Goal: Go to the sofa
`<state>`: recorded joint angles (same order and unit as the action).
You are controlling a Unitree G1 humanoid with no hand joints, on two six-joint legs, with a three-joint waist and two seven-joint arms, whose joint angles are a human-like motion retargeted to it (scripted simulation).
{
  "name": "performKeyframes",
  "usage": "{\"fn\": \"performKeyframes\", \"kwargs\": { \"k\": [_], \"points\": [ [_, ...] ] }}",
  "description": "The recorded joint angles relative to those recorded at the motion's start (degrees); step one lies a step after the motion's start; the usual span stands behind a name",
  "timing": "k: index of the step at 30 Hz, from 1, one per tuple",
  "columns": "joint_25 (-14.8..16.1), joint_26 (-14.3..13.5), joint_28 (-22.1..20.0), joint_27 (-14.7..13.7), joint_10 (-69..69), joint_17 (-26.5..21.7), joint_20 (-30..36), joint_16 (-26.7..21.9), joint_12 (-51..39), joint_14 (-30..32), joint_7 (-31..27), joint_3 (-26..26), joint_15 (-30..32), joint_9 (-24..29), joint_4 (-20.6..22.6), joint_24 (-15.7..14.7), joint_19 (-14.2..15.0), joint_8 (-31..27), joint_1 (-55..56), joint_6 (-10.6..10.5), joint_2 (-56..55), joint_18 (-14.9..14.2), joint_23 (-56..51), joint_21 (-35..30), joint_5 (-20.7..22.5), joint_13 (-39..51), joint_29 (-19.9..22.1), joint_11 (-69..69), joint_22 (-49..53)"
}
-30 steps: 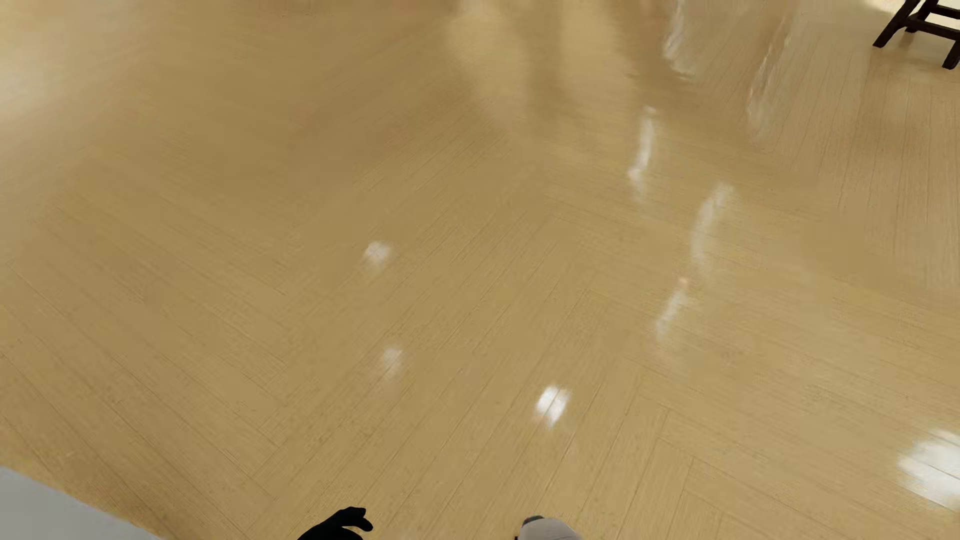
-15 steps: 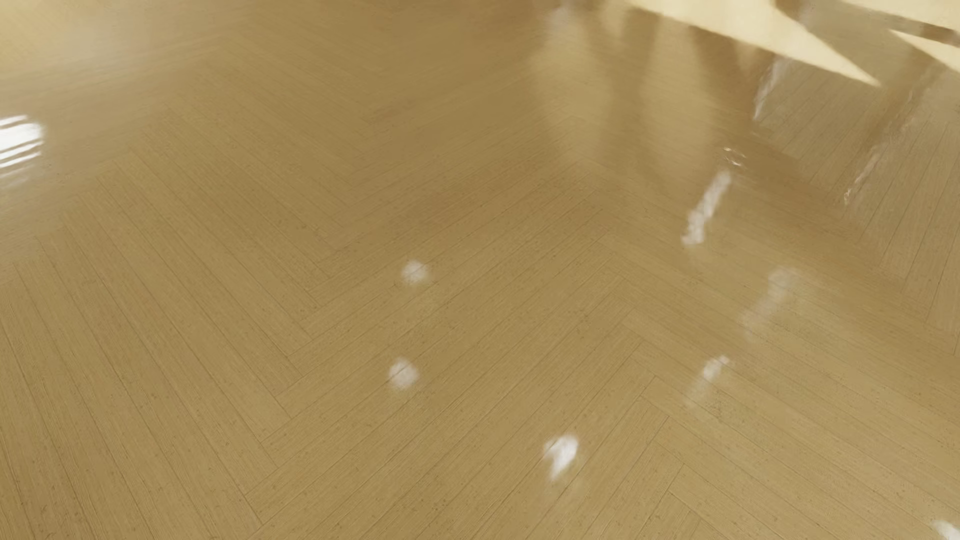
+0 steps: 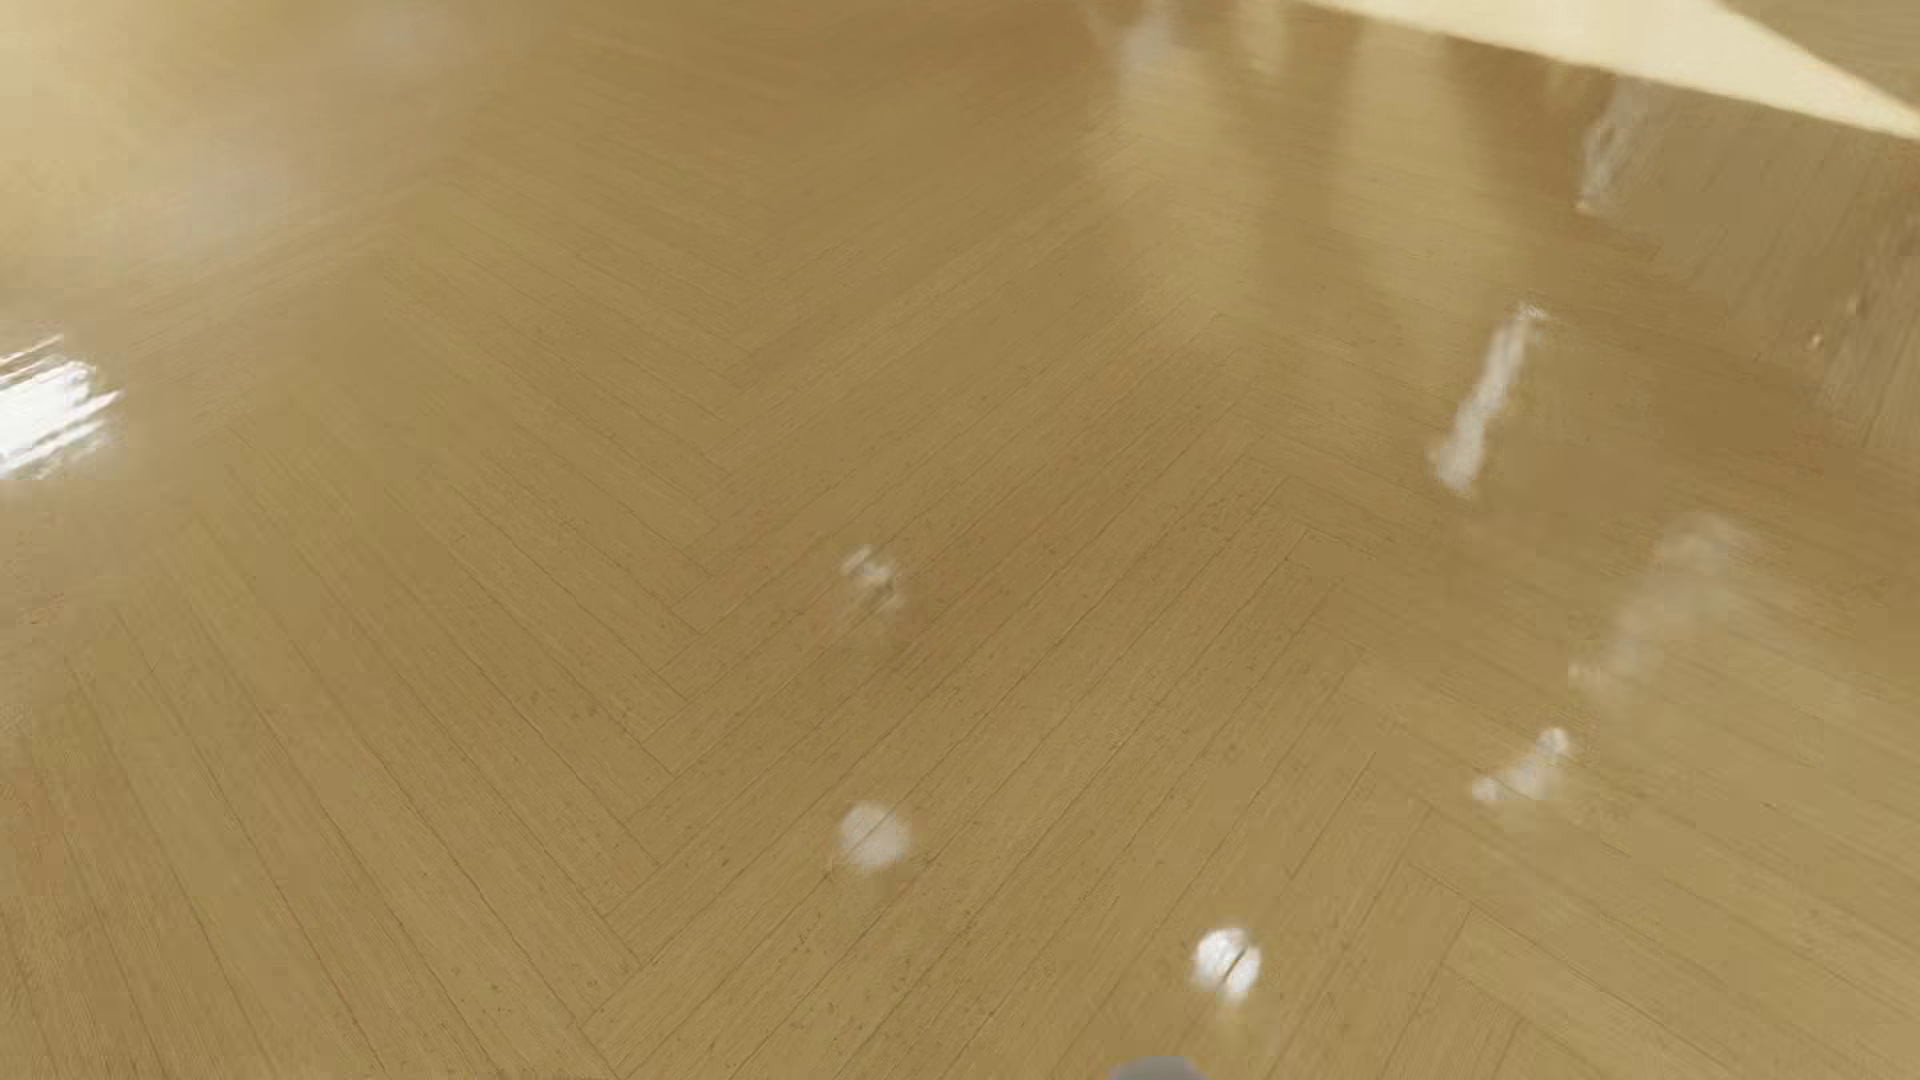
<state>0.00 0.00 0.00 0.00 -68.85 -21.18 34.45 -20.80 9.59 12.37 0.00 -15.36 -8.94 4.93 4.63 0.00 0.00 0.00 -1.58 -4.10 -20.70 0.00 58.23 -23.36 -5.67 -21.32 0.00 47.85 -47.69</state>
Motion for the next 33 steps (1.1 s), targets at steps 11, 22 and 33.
{"fn": "performKeyframes", "kwargs": {
  "k": [11,22,33],
  "points": [
    [0.0,0.0,0.0,0.0,32.91,-2.92,4.56,-1.41,14.41,0.94,0.0,30.79,-0.62,-1.52,-6.46,0.0,0.0,0.0,42.31,8.94,41.41,0.0,-14.02,-0.63,-7.81,4.64,0.0,-13.11,-10.29],
    [0.0,0.0,0.0,0.0,44.56,-0.6,-6.08,-1.78,-1.45,-29.66,0.0,2.22,-3.0,1.31,5.02,0.0,0.0,0.0,-8.74,6.43,-3.64,0.0,-8.8,-3.75,-2.05,0.11,0.0,-7.61,8.46],
    [0.0,0.0,0.0,0.0,-10.91,1.17,0.66,0.91,1.78,-7.64,0.0,7.47,-5.59,-0.74,-1.04,0.0,0.0,0.0,7.17,5.28,10.74,0.0,-2.69,-3.76,5.04,3.5,0.0,-5.99,-2.58]
  ]
}}
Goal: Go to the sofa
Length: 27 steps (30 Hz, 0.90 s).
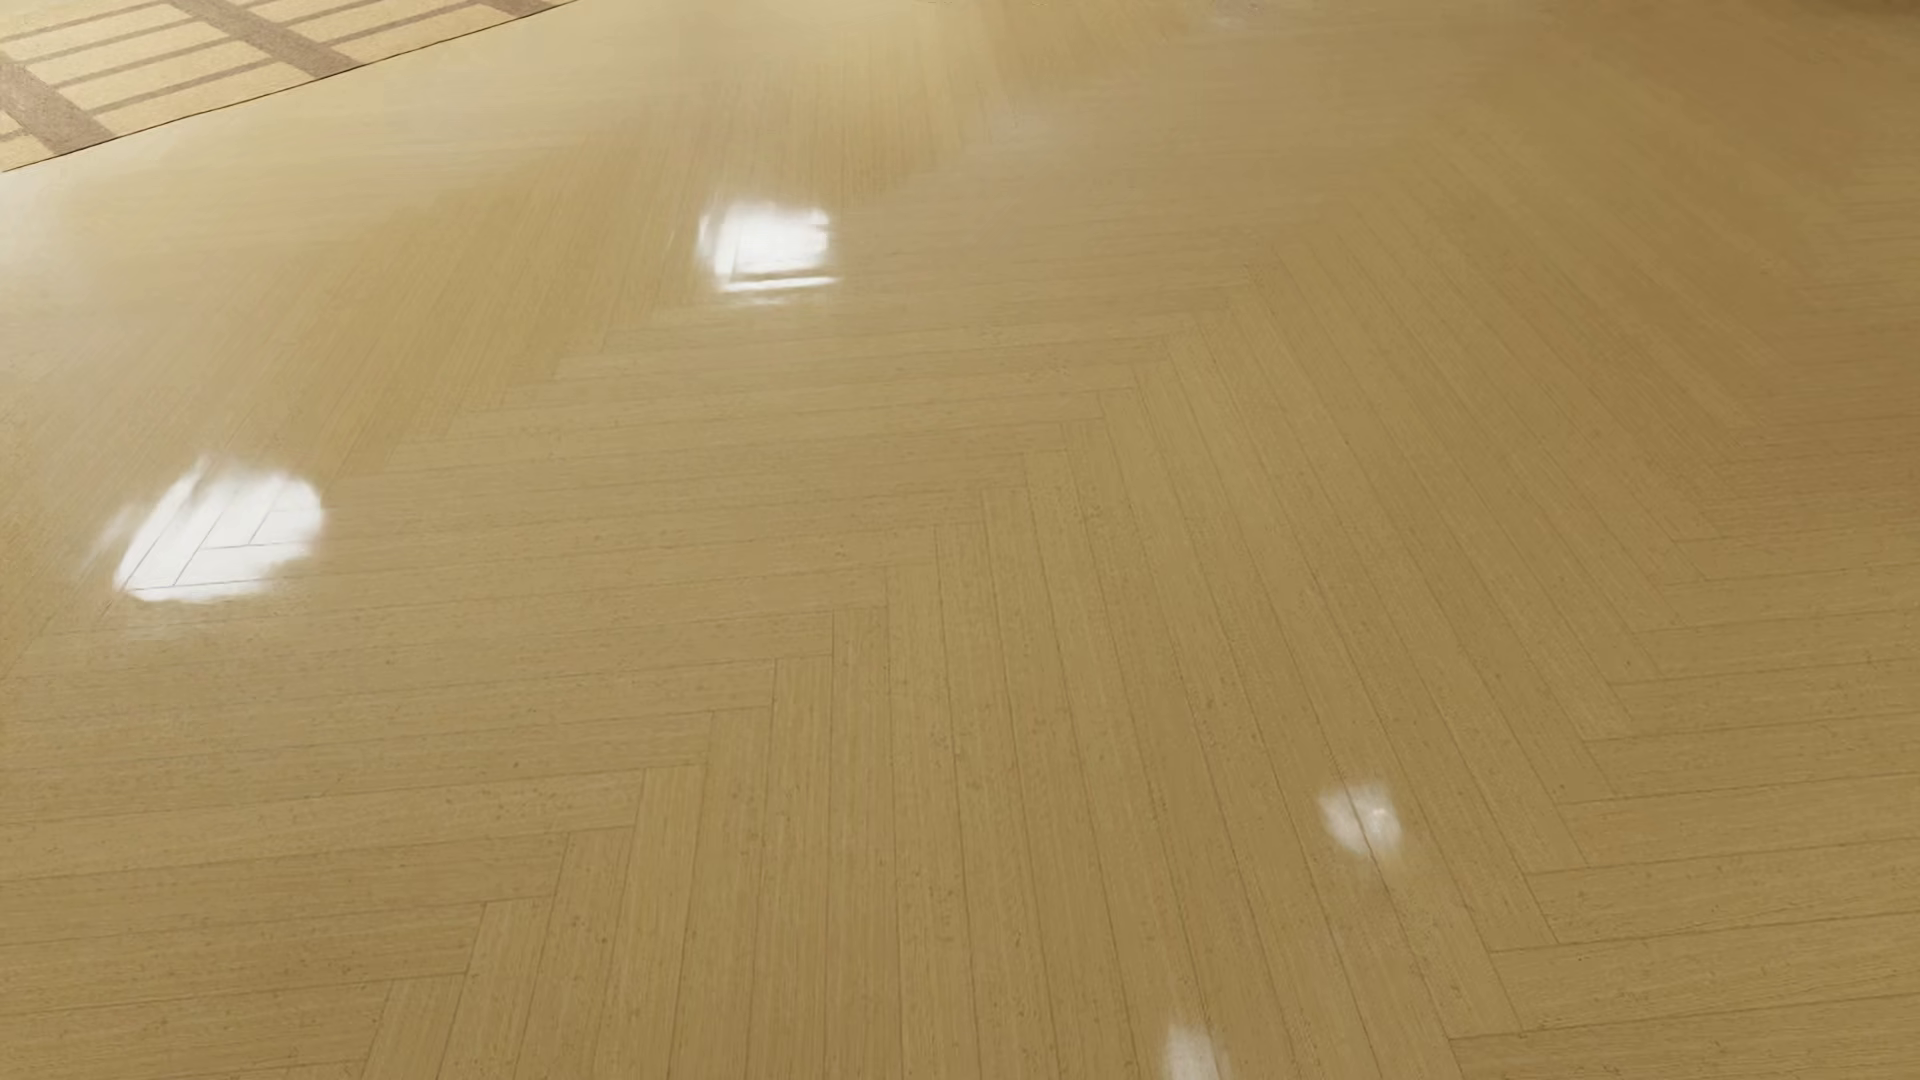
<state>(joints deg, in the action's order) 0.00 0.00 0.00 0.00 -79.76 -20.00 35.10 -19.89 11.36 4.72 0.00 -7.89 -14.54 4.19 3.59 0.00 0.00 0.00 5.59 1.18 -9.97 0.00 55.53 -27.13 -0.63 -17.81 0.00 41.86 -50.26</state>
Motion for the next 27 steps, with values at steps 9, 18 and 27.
{"fn": "performKeyframes", "kwargs": {
  "k": [9,18,27],
  "points": [
    [0.0,0.0,0.0,0.0,49.84,-1.96,2.52,0.03,12.86,-8.87,0.0,19.75,4.07,-1.77,-1.63,0.0,0.0,0.0,25.21,3.52,27.31,0.0,-16.84,8.95,-6.63,7.46,0.0,-5.95,-9.74],
    [0.0,0.0,0.0,0.0,53.57,-0.49,-2.83,-2.35,0.72,-12.35,0.0,-2.71,0.52,1.7,6.33,0.0,0.0,0.0,-10.27,1.96,-8.86,0.0,-3.74,0.51,-6.17,-1.67,0.0,22.45,4.71],
    [0.0,0.0,0.0,0.0,32.2,0.26,-11.21,-1.35,-5.63,-3.15,0.0,-9.65,-9.6,-1.32,-4.05,0.0,0.0,0.0,-23.41,-1.06,-16.85,0.0,6.47,-2.9,-3.59,-5.58,0.0,3.8,9.28]
  ]
}}
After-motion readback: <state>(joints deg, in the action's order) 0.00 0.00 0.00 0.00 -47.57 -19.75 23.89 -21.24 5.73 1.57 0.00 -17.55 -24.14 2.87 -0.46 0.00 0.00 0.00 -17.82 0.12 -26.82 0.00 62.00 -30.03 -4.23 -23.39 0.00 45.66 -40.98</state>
